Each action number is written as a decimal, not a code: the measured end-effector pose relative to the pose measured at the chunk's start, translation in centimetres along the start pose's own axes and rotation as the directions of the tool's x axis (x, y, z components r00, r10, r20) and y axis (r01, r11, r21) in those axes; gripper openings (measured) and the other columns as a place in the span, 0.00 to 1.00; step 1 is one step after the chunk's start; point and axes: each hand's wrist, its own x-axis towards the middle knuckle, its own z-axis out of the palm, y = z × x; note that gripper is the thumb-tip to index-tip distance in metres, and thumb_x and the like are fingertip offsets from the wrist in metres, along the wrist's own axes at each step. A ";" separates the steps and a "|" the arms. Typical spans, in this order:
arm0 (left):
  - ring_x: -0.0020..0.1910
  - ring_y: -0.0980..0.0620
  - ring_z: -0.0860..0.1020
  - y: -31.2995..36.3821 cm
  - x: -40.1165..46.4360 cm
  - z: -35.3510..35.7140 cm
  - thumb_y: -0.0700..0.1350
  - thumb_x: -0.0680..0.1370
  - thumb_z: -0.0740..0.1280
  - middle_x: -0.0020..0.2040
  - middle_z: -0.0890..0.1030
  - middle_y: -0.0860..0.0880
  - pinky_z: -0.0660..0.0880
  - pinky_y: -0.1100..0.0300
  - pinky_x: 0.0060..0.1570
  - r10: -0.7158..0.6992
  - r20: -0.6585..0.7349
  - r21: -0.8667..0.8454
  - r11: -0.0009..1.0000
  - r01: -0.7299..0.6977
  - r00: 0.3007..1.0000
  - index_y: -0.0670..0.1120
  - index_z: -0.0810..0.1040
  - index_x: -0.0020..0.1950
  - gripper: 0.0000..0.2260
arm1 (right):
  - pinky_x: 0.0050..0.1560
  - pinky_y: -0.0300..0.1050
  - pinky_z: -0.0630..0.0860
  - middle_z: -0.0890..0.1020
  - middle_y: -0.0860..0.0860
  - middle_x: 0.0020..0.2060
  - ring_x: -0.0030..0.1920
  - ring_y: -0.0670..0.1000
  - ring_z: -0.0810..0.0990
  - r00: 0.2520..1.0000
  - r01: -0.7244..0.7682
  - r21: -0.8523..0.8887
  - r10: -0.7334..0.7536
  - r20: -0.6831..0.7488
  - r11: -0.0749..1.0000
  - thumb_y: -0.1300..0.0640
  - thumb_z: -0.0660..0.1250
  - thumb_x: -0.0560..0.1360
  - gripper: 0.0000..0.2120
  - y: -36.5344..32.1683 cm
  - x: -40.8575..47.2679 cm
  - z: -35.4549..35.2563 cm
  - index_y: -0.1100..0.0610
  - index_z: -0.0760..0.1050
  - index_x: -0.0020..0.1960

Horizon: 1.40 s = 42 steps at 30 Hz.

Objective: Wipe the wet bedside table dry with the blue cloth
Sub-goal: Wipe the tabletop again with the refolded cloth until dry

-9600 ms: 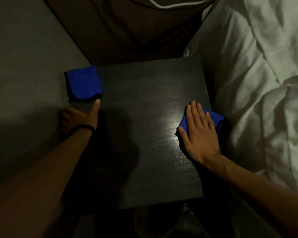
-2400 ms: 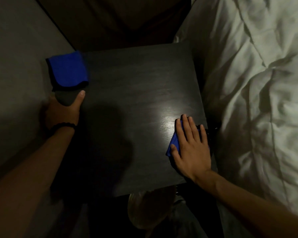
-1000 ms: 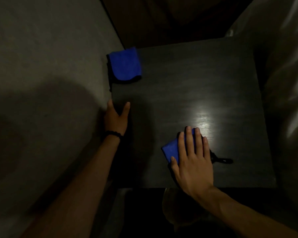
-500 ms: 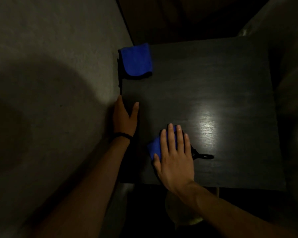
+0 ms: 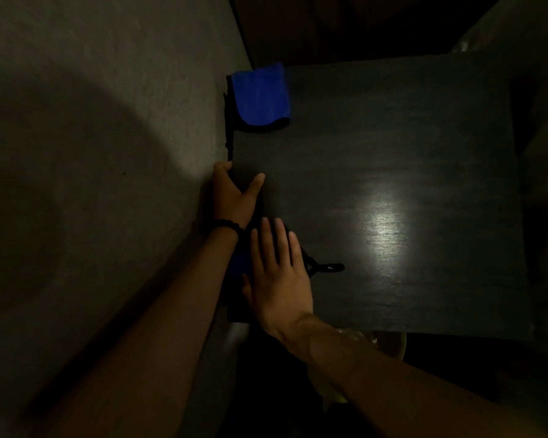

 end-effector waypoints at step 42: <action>0.57 0.50 0.73 0.0 0.0 0.0 0.49 0.75 0.70 0.63 0.72 0.45 0.73 0.61 0.53 -0.022 0.014 -0.010 1.000 0.023 1.000 0.45 0.62 0.65 0.25 | 0.80 0.56 0.48 0.53 0.55 0.83 0.82 0.57 0.49 0.950 0.296 -0.183 -0.268 0.163 0.937 0.38 0.54 0.81 0.36 21.2 -11.1 -4.8 0.55 0.54 0.83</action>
